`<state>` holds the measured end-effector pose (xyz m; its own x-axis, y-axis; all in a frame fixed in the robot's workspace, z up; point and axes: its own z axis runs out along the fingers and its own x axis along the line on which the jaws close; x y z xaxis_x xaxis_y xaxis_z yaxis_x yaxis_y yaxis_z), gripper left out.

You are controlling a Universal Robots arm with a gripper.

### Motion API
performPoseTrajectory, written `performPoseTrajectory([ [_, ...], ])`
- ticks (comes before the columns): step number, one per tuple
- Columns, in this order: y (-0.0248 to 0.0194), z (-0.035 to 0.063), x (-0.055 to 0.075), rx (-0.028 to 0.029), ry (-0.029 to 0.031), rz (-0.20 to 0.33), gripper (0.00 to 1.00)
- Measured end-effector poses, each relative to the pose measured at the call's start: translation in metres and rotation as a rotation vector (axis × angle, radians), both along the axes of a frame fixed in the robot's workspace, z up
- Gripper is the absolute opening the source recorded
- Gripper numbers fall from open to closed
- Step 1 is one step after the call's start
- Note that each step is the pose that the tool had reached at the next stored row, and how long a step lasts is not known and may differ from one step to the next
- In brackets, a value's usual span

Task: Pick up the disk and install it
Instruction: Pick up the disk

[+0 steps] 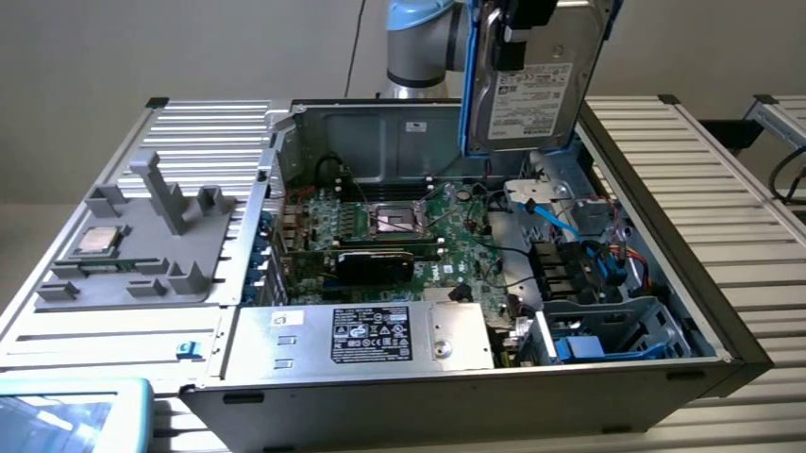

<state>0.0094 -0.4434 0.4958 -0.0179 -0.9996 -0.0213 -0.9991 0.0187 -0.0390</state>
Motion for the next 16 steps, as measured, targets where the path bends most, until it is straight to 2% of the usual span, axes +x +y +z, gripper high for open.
performPoseTrajectory([
  [5, -0.0112, 0.0, 0.0, 0.0, 0.0, 0.0, 0.37],
  [16, -0.0389, 0.0, 0.001, 0.0, -0.0001, 0.0, 0.37],
])
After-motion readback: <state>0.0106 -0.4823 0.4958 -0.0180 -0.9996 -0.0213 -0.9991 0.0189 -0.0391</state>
